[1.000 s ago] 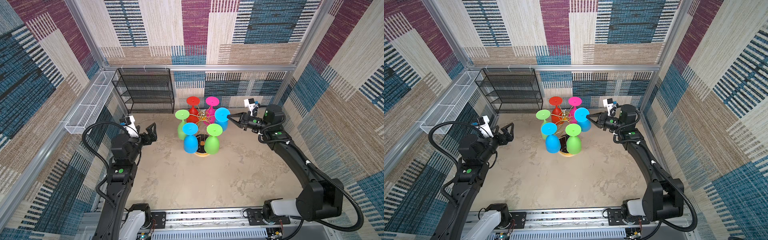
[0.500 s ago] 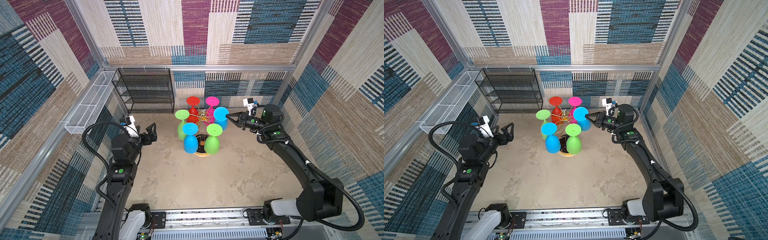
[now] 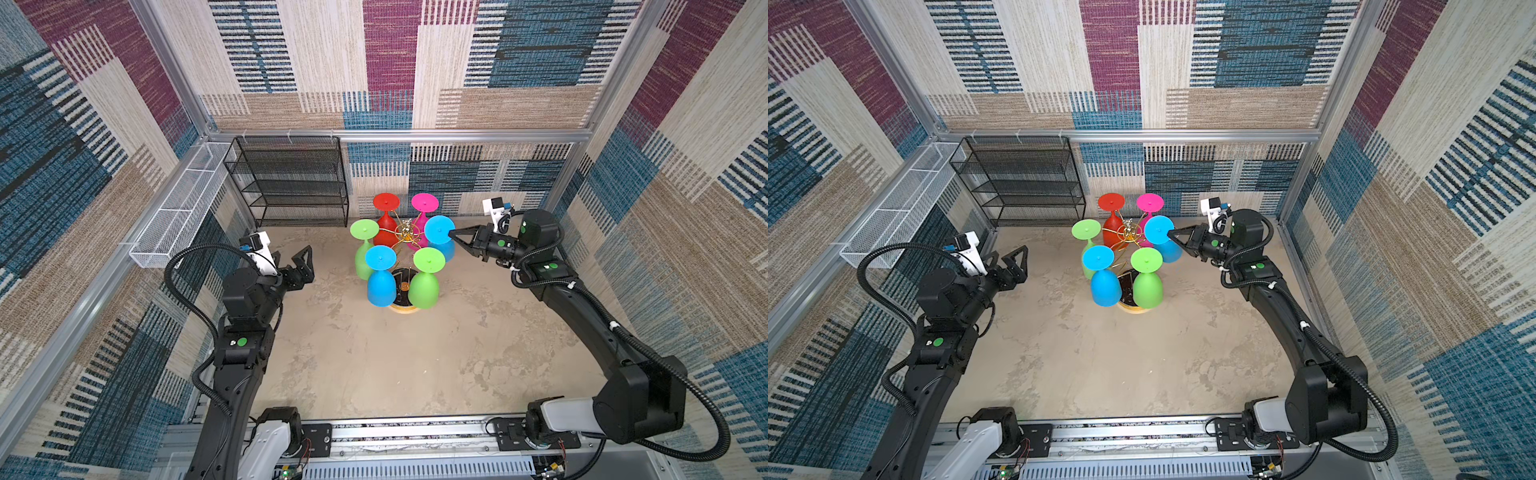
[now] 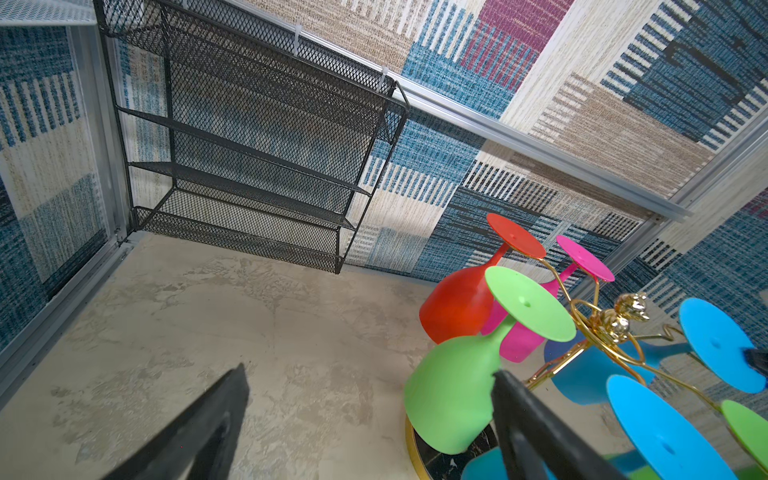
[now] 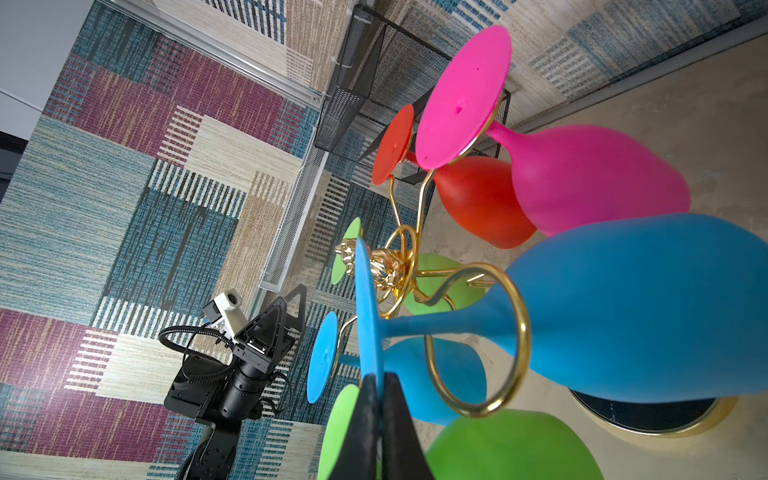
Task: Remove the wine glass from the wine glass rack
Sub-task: 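Pull the held blue glass off its rack hook with the right gripper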
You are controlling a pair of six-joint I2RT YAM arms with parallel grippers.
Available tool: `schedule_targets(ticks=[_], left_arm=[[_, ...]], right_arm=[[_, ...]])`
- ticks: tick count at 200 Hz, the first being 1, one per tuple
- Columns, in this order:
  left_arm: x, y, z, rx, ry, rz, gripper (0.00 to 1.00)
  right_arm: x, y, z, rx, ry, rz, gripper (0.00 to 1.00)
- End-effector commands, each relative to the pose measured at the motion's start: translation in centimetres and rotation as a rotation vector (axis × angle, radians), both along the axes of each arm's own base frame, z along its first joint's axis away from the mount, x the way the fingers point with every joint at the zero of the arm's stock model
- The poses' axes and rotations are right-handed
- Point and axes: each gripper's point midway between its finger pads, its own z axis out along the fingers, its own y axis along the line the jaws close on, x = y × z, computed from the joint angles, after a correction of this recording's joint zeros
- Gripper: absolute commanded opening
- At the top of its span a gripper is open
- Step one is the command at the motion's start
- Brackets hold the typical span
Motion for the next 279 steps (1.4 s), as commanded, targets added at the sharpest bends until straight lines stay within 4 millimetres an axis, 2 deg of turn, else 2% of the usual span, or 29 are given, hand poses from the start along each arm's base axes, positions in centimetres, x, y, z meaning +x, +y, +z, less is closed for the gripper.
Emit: schedule_targets(ticks=[1,153,245,279], left_arm=[[0.0,-0.2,0.8,-0.003,-0.034,-0.011,0.94],[-0.1,-0.2,1.0,-0.004,-0.041,-0.011,0.94],[-0.2,-0.2,1.1,-0.002,-0.045,-0.009,0.94],[-0.2,0.0,1.0,0.0,-0.041,-0.002,0.94]], right_arm=[[-0.2,0.3,0.6,-0.003,-0.028,0.011,0.0],[-1.9,-0.6,-1.3,-0.019,0.018,-0.031,0.0],[-2.9,-2.0,-2.8,-0.071,0.032,-0.119,0.0],[-3.4,-3.2,-3.7,-0.113,0.03,-0.182,0.0]])
